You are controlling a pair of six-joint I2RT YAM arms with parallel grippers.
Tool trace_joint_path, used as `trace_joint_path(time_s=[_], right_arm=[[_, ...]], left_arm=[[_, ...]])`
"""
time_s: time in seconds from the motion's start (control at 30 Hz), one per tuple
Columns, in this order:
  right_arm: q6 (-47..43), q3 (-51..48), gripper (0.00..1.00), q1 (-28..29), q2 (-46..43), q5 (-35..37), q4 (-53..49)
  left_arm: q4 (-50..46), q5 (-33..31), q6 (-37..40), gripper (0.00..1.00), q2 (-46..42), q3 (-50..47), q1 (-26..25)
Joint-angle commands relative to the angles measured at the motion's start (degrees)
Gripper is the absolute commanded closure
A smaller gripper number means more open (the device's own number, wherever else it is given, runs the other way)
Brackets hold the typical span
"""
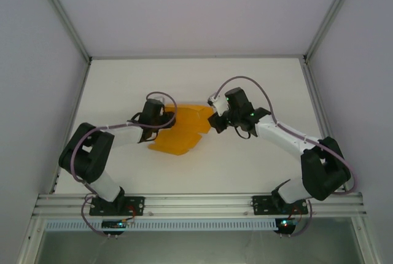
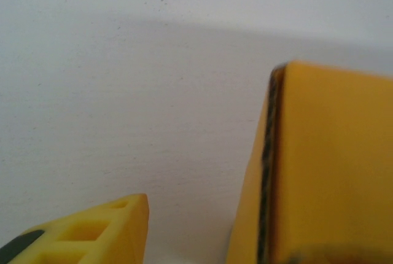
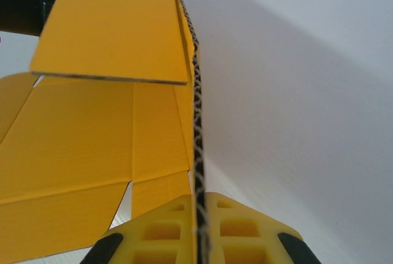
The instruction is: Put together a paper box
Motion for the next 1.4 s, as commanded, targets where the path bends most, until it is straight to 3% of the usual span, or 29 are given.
trace_joint_path(time_s=[0.0, 0.2, 0.33, 0.5, 0.7, 0.8, 0.93, 0.97, 1.07, 1.37], right_arm=[[-1.24, 0.63, 1.0, -0.26, 1.64, -1.21, -3.89], [-1.74, 1.59, 1.0, -0.65, 2.98, -0.55, -4.79], [-0.43, 1.56, 1.0, -1.5, 3.07, 2.03, -3.97], [2.06, 0.41, 0.97, -3.13, 2.78, 4.57, -1.21], [4.14, 1.01, 0.9, -3.89, 2.72, 5.17, 0.56], [5.97, 2.21, 0.66, -4.45, 1.85, 5.54, 0.58], [7.3, 4.98, 0.08, -5.13, 0.37, 8.57, -1.14], [7.99, 5.63, 0.01, -5.4, -0.06, 10.06, -1.52], [10.95, 8.33, 0.01, -6.62, -0.76, 14.07, -2.69], [8.82, 11.75, 0.01, -5.78, 3.24, 10.1, -0.25]], left_arm=[[4.75, 2.81, 1.77, 0.49, -0.17, -0.16, 0.42], [5.45, 2.56, 1.73, 0.55, 1.3, 1.07, 0.96], [4.19, 1.33, 2.44, 0.71, 1.07, 0.88, 0.81], [3.56, -3.64, 2.79, 0.79, -1.05, -0.96, -0.24], [2.7, -10.32, 4.62, 0.98, -3.19, -0.79, -2.59], [1.83, -11.42, 4.39, 1.0, -3.41, 0.2, -2.97], [1.68, -11.67, 3.86, 1.0, -3.91, 0.98, -3.35], [2.03, -11.76, 3.86, 1.0, -4.09, 0.85, -3.46], [1.42, -11.85, 4.06, 1.0, -4.8, 1.17, -3.78], [-3.51, -13.19, 1.68, 1.0, -6.81, 2.76, -4.37]])
